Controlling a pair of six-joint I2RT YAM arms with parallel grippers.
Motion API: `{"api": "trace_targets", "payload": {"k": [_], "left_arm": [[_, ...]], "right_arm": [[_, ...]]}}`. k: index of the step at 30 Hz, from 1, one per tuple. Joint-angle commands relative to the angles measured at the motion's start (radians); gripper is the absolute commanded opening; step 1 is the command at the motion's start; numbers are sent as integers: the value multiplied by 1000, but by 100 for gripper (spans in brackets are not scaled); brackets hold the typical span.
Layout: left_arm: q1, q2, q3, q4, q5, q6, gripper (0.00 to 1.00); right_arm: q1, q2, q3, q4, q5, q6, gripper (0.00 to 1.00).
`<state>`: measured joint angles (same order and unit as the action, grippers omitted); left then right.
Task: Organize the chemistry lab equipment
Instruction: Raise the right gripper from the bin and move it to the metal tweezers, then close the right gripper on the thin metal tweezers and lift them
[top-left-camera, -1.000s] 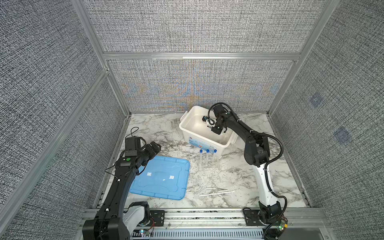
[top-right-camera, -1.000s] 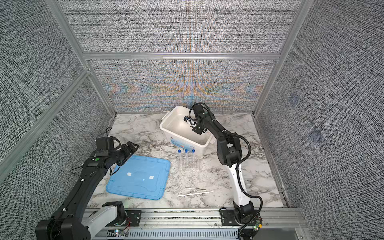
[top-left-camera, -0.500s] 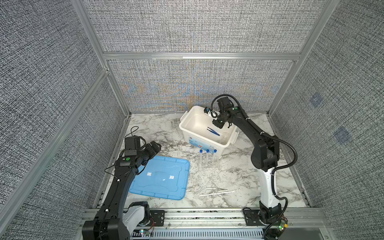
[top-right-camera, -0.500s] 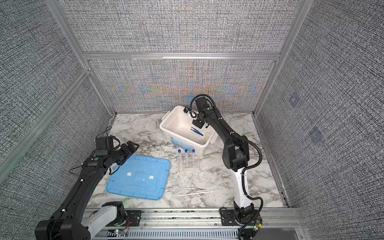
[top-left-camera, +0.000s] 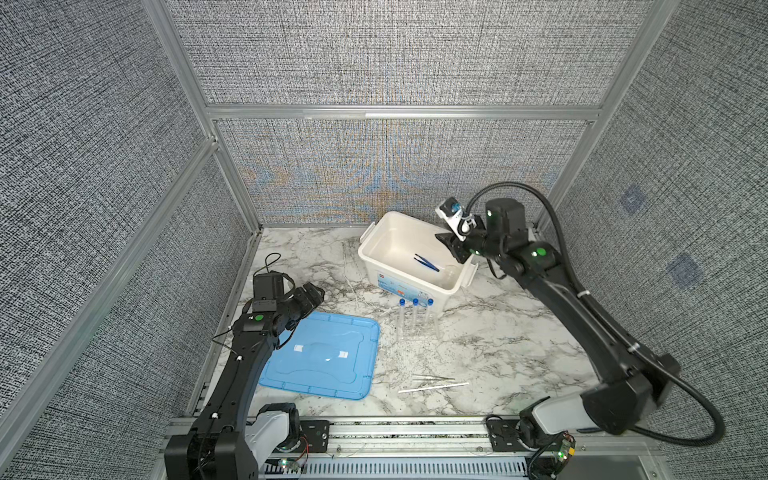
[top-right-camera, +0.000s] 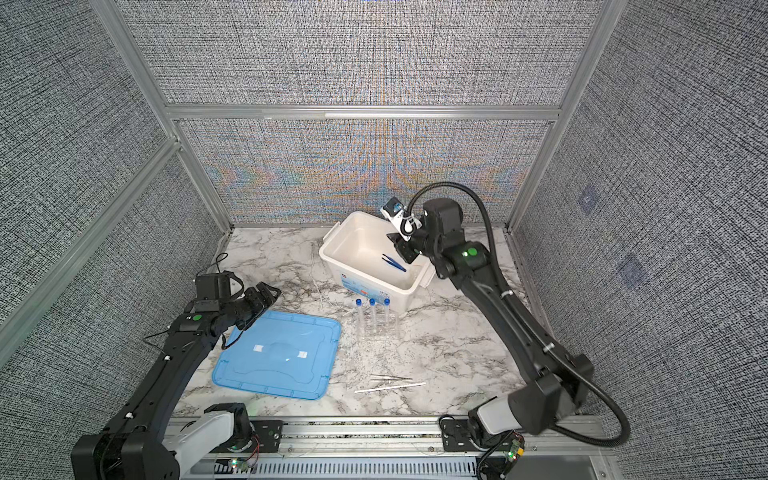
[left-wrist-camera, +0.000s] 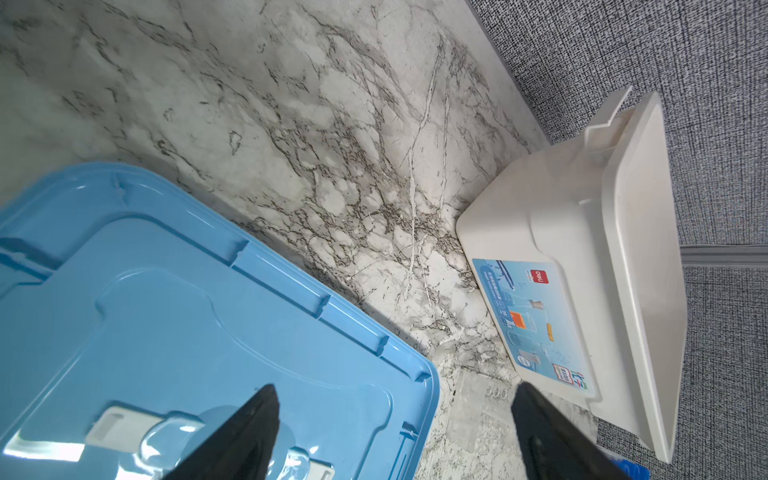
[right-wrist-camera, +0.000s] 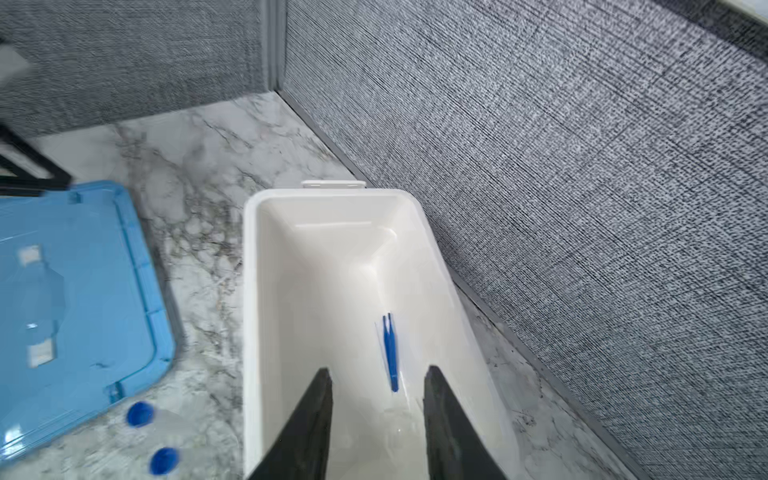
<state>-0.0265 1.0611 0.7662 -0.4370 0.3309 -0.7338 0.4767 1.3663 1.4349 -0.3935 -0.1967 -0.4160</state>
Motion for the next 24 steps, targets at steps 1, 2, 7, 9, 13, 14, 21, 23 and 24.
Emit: {"api": "trace_targets", "payload": {"k": [1,2,7,9,13,14,21,23,24], "left_arm": [[-30,15,-6,70,-56,6,89],[-38,28,-5,82,-67,8,89],[-50,55,-15,126,-124,10,89],[-52,61,-25,149,-138,10,89],[-52,86,-22,166,-130,1,89],[-52,89,-25,169,-128,-1,89],[-53,87,-40,162,-127,3,89],[-52,80,-51,171,-135,8,89],[-53,80,-53,174,-136,10,89]], "right_arm": [[58,-134,-176,143,-65,-24,37],[80,-178,-215,102,-125,-92,38],[220,-289,-340,-154,-292,-345,40],[241,-289,-391,-178,-337,-345,41],[309,-244,-499,-150,-343,-284,45],[327,-229,-513,-160,-341,-286,46],[401,-61,-540,-276,-95,-313,45],[408,-14,-535,-313,-41,-314,45],[411,12,-538,-323,-24,-317,45]]}}
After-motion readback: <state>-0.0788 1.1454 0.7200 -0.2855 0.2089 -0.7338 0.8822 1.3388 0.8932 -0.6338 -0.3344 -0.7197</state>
